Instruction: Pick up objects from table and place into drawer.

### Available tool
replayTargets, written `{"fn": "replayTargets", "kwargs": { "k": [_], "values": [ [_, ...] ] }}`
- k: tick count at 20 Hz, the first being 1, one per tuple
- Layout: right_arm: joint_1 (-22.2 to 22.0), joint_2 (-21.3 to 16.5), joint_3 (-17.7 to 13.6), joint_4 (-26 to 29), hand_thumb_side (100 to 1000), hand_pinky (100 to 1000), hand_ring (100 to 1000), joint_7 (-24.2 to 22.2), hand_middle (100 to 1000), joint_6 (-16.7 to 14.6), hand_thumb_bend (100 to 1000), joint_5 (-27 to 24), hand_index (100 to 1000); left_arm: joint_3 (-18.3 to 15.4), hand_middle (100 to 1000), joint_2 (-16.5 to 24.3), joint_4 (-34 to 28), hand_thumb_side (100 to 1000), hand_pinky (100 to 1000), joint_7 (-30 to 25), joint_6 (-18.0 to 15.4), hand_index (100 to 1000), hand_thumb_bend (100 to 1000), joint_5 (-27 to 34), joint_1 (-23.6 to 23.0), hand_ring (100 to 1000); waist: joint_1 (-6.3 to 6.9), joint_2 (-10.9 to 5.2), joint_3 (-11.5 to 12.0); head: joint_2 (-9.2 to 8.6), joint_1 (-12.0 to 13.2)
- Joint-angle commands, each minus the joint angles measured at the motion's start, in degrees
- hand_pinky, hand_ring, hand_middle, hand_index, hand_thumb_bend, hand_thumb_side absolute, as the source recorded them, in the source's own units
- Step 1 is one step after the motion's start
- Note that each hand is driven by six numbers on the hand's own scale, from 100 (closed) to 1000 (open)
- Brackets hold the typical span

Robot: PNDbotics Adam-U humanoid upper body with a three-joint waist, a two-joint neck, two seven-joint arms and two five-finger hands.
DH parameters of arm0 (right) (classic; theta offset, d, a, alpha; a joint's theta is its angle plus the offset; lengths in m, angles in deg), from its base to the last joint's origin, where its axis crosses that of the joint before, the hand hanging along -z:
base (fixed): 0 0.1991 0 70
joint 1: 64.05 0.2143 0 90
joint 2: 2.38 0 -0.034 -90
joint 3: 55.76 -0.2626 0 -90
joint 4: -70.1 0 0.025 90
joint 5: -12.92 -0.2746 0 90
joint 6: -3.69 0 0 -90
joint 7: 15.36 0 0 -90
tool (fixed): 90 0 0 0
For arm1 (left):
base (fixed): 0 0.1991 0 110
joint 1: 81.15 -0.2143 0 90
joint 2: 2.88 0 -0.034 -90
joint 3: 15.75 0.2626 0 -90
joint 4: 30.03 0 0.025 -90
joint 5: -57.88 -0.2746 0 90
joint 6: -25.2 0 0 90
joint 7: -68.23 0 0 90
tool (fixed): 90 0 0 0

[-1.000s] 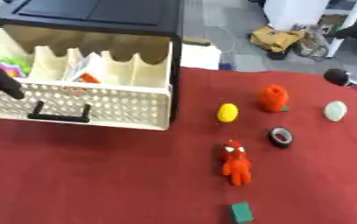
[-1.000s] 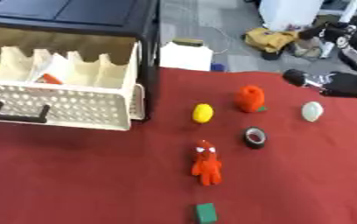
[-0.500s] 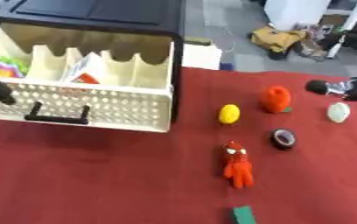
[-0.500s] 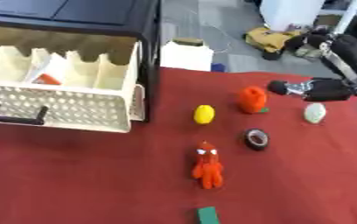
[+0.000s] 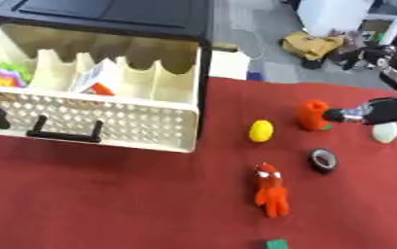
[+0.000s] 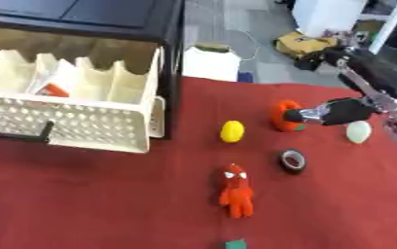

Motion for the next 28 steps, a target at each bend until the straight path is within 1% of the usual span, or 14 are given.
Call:
{"fn": "replayTargets", "kwargs": {
  "k": [1,6,11,15,19,21,25,28],
  "values": [
    [1.1,-1.5,-1.2,-0.8,776,833,868,0.2,634,-0.1,860,0.8,896,0.1,454,0.1,-0.7,1000,403,-0.4,-0.1,860,139,-0.2,0.9,450,-0.04,-0.83,0.5,-1.24,-0.9],
    [0.8,-1.8,-1.9,-1.8,779,836,871,2.0,641,0.3,860,1.5,894,0.4,453,-0.3,-0.7,1000,402,-0.8,0.0,859,137,-0.4,1.2,449,-0.64,0.05,1.9,-1.94,-1.6],
    [0.2,-2.3,-2.5,-2.2,804,833,870,4.2,639,2.1,844,1.9,890,0.5,452,-0.5,-0.7,1000,401,-1.0,-0.2,859,134,-0.7,1.4,447,-0.99,0.93,3.1,-2.80,-2.4],
    [0.0,-2.7,-3.0,-2.6,824,832,871,6.3,643,4.4,830,2.2,887,0.6,451,-0.7,-0.7,1000,401,-1.3,-0.2,859,133,-0.9,1.4,446,-1.07,1.48,3.4,-3.31,-2.7],
    [-0.4,-3.0,-3.3,-3.4,827,831,872,8.0,648,7.6,823,2.9,882,0.7,451,-0.8,-0.7,1000,401,-1.3,-0.2,859,132,-1.1,1.4,446,-1.09,1.91,3.6,-3.68,-2.9],
    [-0.6,-3.0,-3.4,-3.8,825,831,872,8.1,649,9.0,823,3.4,882,0.7,451,-0.8,-0.7,1000,401,-1.3,-0.3,859,132,-1.2,1.4,446,-1.07,2.06,3.7,-3.74,-2.9],
    [-0.7,-3.0,-3.3,-3.8,825,831,872,8.1,649,9.7,823,3.8,882,0.7,451,-0.8,-0.7,1000,401,-1.3,-0.3,859,132,-1.3,1.3,446,-1.07,2.10,3.7,-3.76,-2.9],
    [-1.1,-3.2,-3.8,-5.3,796,836,881,6.8,671,11.2,826,4.3,882,0.6,451,-0.9,-0.7,1000,402,-1.2,-0.3,859,131,-1.3,1.2,429,-0.99,2.29,3.6,-3.89,-2.7]
  ]
}}
